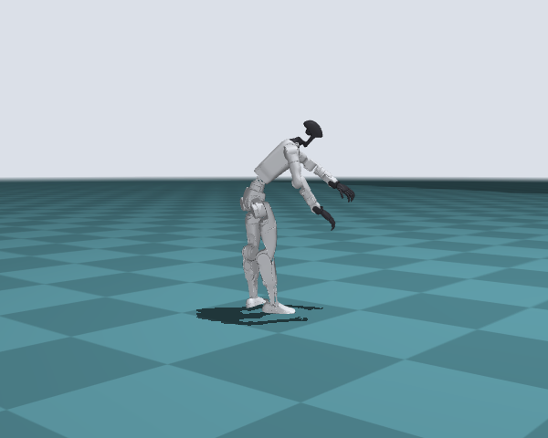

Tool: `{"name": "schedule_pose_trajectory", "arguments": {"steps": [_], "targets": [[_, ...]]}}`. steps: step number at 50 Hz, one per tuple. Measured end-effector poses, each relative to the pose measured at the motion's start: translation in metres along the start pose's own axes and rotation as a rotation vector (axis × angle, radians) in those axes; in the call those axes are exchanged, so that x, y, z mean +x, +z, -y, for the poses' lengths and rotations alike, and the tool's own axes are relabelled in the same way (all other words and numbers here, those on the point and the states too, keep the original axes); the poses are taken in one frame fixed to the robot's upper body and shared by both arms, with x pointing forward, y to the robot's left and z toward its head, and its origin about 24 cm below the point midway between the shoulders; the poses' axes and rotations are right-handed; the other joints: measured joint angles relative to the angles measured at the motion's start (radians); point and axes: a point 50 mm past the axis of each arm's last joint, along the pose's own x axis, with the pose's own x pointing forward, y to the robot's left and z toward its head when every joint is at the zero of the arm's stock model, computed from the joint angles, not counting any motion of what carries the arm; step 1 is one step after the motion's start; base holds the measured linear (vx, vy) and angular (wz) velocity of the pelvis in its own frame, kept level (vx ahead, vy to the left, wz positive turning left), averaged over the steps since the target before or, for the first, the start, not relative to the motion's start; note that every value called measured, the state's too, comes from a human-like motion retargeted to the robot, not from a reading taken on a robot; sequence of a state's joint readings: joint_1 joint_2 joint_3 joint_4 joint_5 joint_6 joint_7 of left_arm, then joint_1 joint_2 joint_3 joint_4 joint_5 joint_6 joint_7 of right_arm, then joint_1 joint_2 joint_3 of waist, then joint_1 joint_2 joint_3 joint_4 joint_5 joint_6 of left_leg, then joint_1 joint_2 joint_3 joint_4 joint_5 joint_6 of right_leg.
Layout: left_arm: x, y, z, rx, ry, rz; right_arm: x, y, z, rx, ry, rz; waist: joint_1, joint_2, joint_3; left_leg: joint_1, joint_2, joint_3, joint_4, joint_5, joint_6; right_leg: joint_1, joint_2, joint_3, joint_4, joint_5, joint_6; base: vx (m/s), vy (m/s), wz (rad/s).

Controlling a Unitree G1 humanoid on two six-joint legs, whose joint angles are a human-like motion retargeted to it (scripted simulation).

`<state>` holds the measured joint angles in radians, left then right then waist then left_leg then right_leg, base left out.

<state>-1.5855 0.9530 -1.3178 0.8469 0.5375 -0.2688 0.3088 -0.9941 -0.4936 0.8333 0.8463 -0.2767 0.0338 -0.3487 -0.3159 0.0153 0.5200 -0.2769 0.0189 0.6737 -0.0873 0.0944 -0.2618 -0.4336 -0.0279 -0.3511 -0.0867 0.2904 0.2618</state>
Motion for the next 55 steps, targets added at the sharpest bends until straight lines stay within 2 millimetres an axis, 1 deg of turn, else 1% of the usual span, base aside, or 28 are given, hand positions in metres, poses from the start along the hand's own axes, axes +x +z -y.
{"name": "schedule_pose_trajectory", "arguments": {"steps": [2, 3, 5, 6, 8, 10, 12, 15, 17, 18, 20, 22, 24, 26, 28, 30, 32, 34, 36, 39, 42, 43, 45, 47, 48, 50, 52, 55], "targets": [[-0.009, -0.046, -0.003, -0.076, 0.012, -0.297, 0.0, -0.003, 0.0, -0.017, 0.012, -0.012, -0.003, 0.0, 0.0, -0.002, 0.0, 0.0, 0.0, -0.001, 0.0, -0.002, 0.001, 0.002, 0.0, -0.001, 0.0, 0.0, 0.0, 0.0], [-0.013, -0.061, -0.005, -0.113, 0.024, -0.407, 0.0, -0.005, 0.0, -0.025, 0.018, -0.019, -0.006, 0.004, 0.0, -0.003, 0.0, -0.002, 0.0, -0.001, 0.0, -0.003, 0.001, 0.001, 0.0, -0.002, 0.0, 0.0, 0.0, 0.0], [-0.013, -0.068, -0.008, -0.156, 0.041, -0.487, -0.002, -0.01, 0.0, -0.042, 0.029, -0.031, -0.009, 0.019, 0.0, -0.005, -0.001, -0.008, 0.0, -0.002, 0.0, -0.002, -0.001, -0.004, 0.0, -0.005, 0.0, 0.01, 0.0, 0.11], [-0.006, -0.058, -0.009, -0.158, 0.051, -0.439, -0.003, -0.014, 0.001, -0.051, 0.031, -0.035, -0.01, 0.028, 0.0, -0.006, -0.002, -0.013, 0.0, -0.003, 0.0, -0.001, -0.003, -0.008, 0.0, -0.008, 0.0, 0.04, -0.01, 0.27], [0.011, -0.027, -0.012, -0.162, 0.086, -0.287, -0.006, -0.02, 0.001, -0.065, 0.036, -0.044, -0.01, 0.045, 0.0, -0.007, -0.004, -0.025, 0.0, -0.005, 0.0, 0.003, -0.008, -0.016, 0.0, -0.014, 0.0, 0.07, 0.0, 0.34], [0.027, 0.023, -0.015, -0.205, 0.147, -0.079, -0.009, -0.027, 0.0, -0.077, 0.044, -0.056, -0.009, 0.06, 0.0, -0.002, -0.005, -0.038, 0.0, -0.01, 0.0, 0.012, -0.015, -0.023, 0.003, -0.026, 0.0, 0.11, 0.0, 0.37], [0.031, 0.082, -0.02, -0.268, 0.204, 0.168, -0.012, -0.03, -0.001, -0.086, 0.05, -0.059, -0.012, 0.073, 0.0, 0.003, -0.006, -0.051, 0.0, -0.017, 0.0, 0.018, -0.023, -0.027, 0.012, -0.041, 0.0, 0.14, 0.01, 0.35], [0.01, 0.165, -0.032, -0.312, 0.25, 0.608, -0.013, -0.026, -0.005, -0.101, 0.052, -0.031, -0.022, 0.076, 0.0, 0.013, -0.008, -0.062, 0.0, -0.03, 0.0, 0.024, -0.035, -0.028, 0.033, -0.063, 0.0, 0.13, 0.02, 0.21], [-0.012, 0.196, -0.036, -0.287, 0.242, 0.85, -0.012, -0.017, -0.008, -0.106, 0.051, 0.01, -0.029, 0.066, 0.0, 0.021, -0.009, -0.061, 0.0, -0.036, 0.0, 0.025, -0.04, -0.021, 0.046, -0.074, 0.0, 0.1, 0.02, -0.02], [-0.02, 0.2, -0.036, -0.263, 0.233, 0.92, -0.011, -0.013, -0.009, -0.113, 0.05, 0.031, -0.033, 0.063, 0.0, 0.023, -0.009, -0.058, 0.0, -0.039, 0.0, 0.023, -0.042, -0.017, 0.051, -0.077, 0.0, 0.09, 0.02, -0.16], [-0.026, 0.19, -0.028, -0.203, 0.189, 0.931, -0.009, -0.004, -0.01, -0.129, 0.052, 0.071, -0.042, 0.06, 0.0, 0.031, -0.009, -0.049, 0.0, -0.042, 0.0, 0.023, -0.044, -0.004, 0.059, -0.083, 0.0, 0.08, 0.02, -0.29], [-0.018, 0.154, -0.008, -0.132, 0.104, 0.763, -0.007, 0.006, -0.011, -0.114, 0.05, 0.097, -0.036, 0.039, 0.0, 0.04, -0.009, -0.035, 0.0, -0.044, 0.0, 0.025, -0.043, 0.013, 0.061, -0.086, 0.0, 0.07, 0.02, -0.4], [-0.007, 0.101, 0.012, -0.088, 0.052, 0.478, -0.005, 0.013, -0.011, -0.098, 0.042, 0.115, -0.028, 0.023, 0.0, 0.049, -0.01, -0.021, 0.0, -0.044, 0.0, 0.028, -0.042, 0.029, 0.06, -0.087, 0.0, 0.05, 0.02, -0.42], [-0.004, 0.041, 0.027, -0.095, 0.067, 0.12, -0.004, 0.015, -0.009, -0.102, 0.031, 0.125, -0.026, 0.024, 0.0, 0.055, -0.011, -0.01, 0.0, -0.045, 0.0, 0.03, -0.042, 0.042, 0.058, -0.087, 0.0, 0.05, 0.02, -0.34], [-0.012, -0.011, 0.035, -0.133, 0.098, -0.235, -0.003, 0.015, -0.006, -0.097, 0.011, 0.122, -0.027, 0.035, 0.0, 0.056, -0.013, -0.004, 0.0, -0.046, 0.0, 0.027, -0.043, 0.049, 0.059, -0.089, 0.0, 0.06, 0.03, -0.18], [-0.021, -0.039, 0.039, -0.19, 0.096, -0.464, -0.004, 0.011, -0.004, -0.085, 0.004, 0.111, -0.031, 0.053, 0.0, 0.055, -0.016, -0.004, 0.0, -0.047, 0.0, 0.024, -0.046, 0.049, 0.061, -0.09, 0.0, 0.05, 0.04, -0.02], [-0.014, -0.037, 0.036, -0.192, 0.055, -0.444, -0.006, 0.005, -0.003, -0.08, 0.007, 0.099, -0.034, 0.075, 0.0, 0.052, -0.02, -0.009, 0.0, -0.047, 0.0, 0.021, -0.051, 0.044, 0.065, -0.092, 0.0, 0.05, 0.04, 0.12], [0.002, -0.014, 0.027, -0.124, 0.028, -0.27, -0.008, -0.001, -0.003, -0.079, 0.012, 0.084, -0.034, 0.091, 0.0, 0.051, -0.024, -0.017, 0.0, -0.047, 0.0, 0.022, -0.058, 0.036, 0.069, -0.094, 0.0, 0.07, 0.04, 0.2], [0.02, 0.021, 0.013, -0.074, 0.056, -0.058, -0.01, -0.007, -0.004, -0.086, 0.022, 0.067, -0.03, 0.099, 0.0, 0.052, -0.027, -0.026, 0.0, -0.047, 0.0, 0.024, -0.064, 0.027, 0.073, -0.099, 0.0, 0.1, 0.03, 0.25], [0.036, 0.091, -0.012, -0.123, 0.153, 0.25, -0.012, -0.013, -0.006, -0.092, 0.043, 0.043, -0.026, 0.105, 0.0, 0.055, -0.028, -0.041, 0.0, -0.05, 0.0, 0.031, -0.071, 0.016, 0.08, -0.111, 0.0, 0.13, 0.0, 0.26], [0.027, 0.162, -0.039, -0.168, 0.26, 0.594, -0.013, -0.013, -0.009, -0.091, 0.052, 0.039, -0.028, 0.102, 0.0, 0.065, -0.024, -0.053, 0.0, -0.057, 0.0, 0.045, -0.072, 0.008, 0.086, -0.129, 0.0, 0.13, -0.04, 0.19], [0.019, 0.18, -0.047, -0.17, 0.3, 0.698, -0.012, -0.011, -0.008, -0.093, 0.049, 0.046, -0.029, 0.098, 0.0, 0.068, -0.021, -0.055, 0.0, -0.059, 0.0, 0.048, -0.071, 0.007, 0.087, -0.135, 0.0, 0.14, -0.07, 0.11], [0.004, 0.202, -0.058, -0.186, 0.37, 0.847, -0.01, -0.007, -0.007, -0.088, 0.036, 0.057, -0.028, 0.085, 0.0, 0.079, -0.013, -0.054, 0.0, -0.064, 0.0, 0.058, -0.065, 0.01, 0.089, -0.148, 0.0, 0.16, -0.1, -0.02], [-0.003, 0.197, -0.059, -0.248, 0.418, 0.833, -0.008, -0.004, -0.004, -0.069, 0.012, 0.054, -0.014, 0.065, 0.0, 0.102, 0.0, -0.047, 0.0, -0.069, 0.0, 0.075, -0.056, 0.024, 0.093, -0.166, 0.0, 0.21, -0.15, -0.32], [-0.002, 0.186, -0.055, -0.3, 0.435, 0.761, -0.007, -0.005, -0.002, -0.056, -0.004, 0.044, -0.001, 0.053, 0.0, 0.118, 0.008, -0.044, 0.0, -0.07, 0.0, 0.085, -0.051, 0.034, 0.095, -0.176, 0.0, 0.25, -0.17, -0.48], [0.002, 0.151, -0.038, -0.445, 0.451, 0.509, -0.004, -0.009, 0.006, -0.029, -0.043, 0.004, 0.028, 0.028, 0.0, 0.143, 0.023, -0.049, 0.014, -0.078, 0.004, 0.106, -0.046, 0.057, 0.103, -0.197, 0.0, 0.24, -0.14, -0.51], [0.0, 0.108, -0.011, -0.628, 0.457, 0.174, -0.002, -0.019, 0.017, -0.009, -0.092, -0.059, 0.052, 0.006, 0.0, 0.126, 0.018, -0.082, 0.058, -0.091, 0.043, 0.11, -0.064, 0.076, 0.113, -0.204, 0.0, 0.13, 0.0, -0.33], [-0.029, 0.06, 0.05, -0.882, 0.442, -0.314, -0.001, -0.036, 0.037, 0.007, -0.169, -0.151, 0.08, -0.008, 0.0, 0.077, 0.017, -0.147, 0.132, -0.111, 0.074, 0.112, -0.089, 0.098, 0.132, -0.216, 0.0, 0.12, 0.07, -0.22]]}}
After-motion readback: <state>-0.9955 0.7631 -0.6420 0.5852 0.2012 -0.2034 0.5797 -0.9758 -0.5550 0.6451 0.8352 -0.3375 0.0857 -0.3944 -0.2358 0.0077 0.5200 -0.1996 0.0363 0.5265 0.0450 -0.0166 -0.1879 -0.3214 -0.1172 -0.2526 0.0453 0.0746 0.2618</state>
